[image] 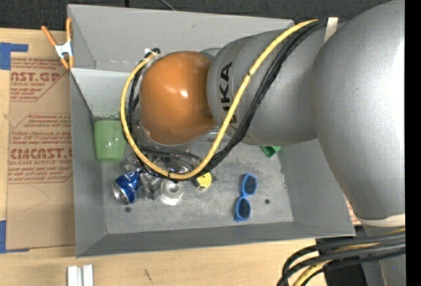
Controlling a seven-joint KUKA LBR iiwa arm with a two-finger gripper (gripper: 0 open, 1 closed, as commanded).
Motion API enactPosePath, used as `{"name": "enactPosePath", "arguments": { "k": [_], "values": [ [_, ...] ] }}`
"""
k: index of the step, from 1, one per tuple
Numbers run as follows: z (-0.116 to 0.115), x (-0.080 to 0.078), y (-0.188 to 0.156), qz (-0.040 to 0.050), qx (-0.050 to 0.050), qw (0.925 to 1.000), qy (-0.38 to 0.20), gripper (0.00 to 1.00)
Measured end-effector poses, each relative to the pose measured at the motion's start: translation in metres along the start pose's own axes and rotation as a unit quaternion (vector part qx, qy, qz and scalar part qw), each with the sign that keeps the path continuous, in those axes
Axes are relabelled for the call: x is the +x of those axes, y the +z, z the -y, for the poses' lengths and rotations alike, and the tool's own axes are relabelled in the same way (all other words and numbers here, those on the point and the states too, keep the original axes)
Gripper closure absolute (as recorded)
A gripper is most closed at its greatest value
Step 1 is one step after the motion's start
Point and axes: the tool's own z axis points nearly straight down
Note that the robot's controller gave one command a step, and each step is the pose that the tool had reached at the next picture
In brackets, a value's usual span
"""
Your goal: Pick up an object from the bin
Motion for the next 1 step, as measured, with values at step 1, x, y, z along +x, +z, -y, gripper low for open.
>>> {"name": "enactPosePath", "arguments": {
  "k": [1],
  "values": [
    [-0.0002,-0.0021,-0.0497,0.0009,0.000,1.0000,0.000,1.00]
  ]
}}
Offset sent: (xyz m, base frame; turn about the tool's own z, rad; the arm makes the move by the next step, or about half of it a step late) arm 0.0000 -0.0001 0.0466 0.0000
